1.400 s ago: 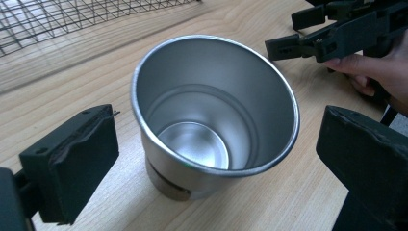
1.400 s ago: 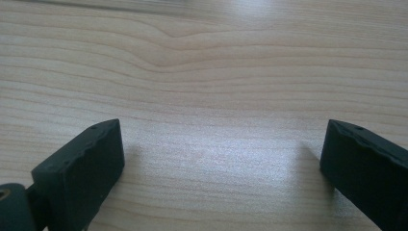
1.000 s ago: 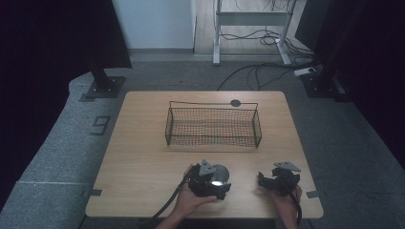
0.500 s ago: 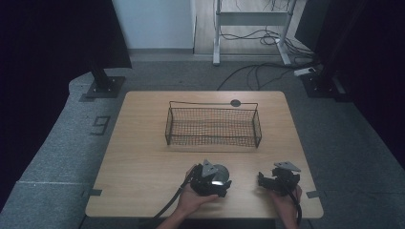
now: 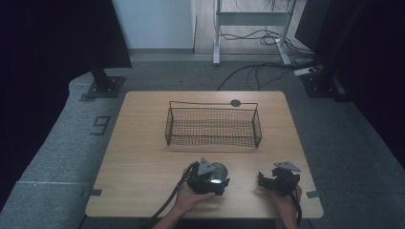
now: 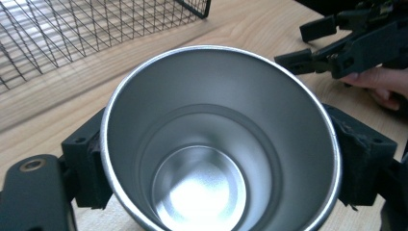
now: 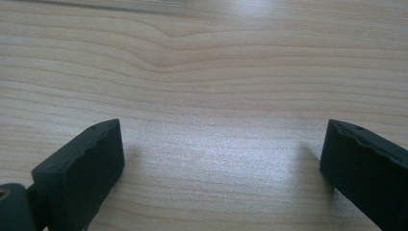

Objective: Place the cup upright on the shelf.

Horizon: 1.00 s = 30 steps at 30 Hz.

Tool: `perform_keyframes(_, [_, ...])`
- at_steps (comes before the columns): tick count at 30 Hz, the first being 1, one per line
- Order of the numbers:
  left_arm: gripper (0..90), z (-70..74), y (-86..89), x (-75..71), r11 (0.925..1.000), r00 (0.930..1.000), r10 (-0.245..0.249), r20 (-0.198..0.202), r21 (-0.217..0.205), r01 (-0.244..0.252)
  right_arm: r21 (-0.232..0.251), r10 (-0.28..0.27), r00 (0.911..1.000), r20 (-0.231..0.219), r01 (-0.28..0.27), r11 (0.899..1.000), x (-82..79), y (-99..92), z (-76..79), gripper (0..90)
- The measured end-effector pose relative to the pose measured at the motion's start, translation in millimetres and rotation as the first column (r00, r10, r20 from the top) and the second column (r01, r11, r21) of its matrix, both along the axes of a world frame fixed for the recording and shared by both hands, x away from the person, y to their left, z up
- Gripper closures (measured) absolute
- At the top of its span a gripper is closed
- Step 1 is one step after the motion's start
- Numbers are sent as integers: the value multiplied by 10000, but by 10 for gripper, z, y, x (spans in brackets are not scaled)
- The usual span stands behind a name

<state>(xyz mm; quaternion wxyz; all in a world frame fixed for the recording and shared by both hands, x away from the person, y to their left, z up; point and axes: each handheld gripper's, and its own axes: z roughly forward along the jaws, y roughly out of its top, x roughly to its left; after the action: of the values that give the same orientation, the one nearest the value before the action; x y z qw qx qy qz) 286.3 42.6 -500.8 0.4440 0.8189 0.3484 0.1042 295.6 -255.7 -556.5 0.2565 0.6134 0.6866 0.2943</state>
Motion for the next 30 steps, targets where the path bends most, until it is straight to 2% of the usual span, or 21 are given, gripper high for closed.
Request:
perform_keyframes(13, [143,128,96,51,9997,9999,94,58,-229,-93,-3,2,10000,0,-2,10000,0,0,0,14])
perform_keyframes(30, [144,254,125,125,9996,9997,132,197,-241,-127,1,0,10000,1,0,10000,0,0,0,14])
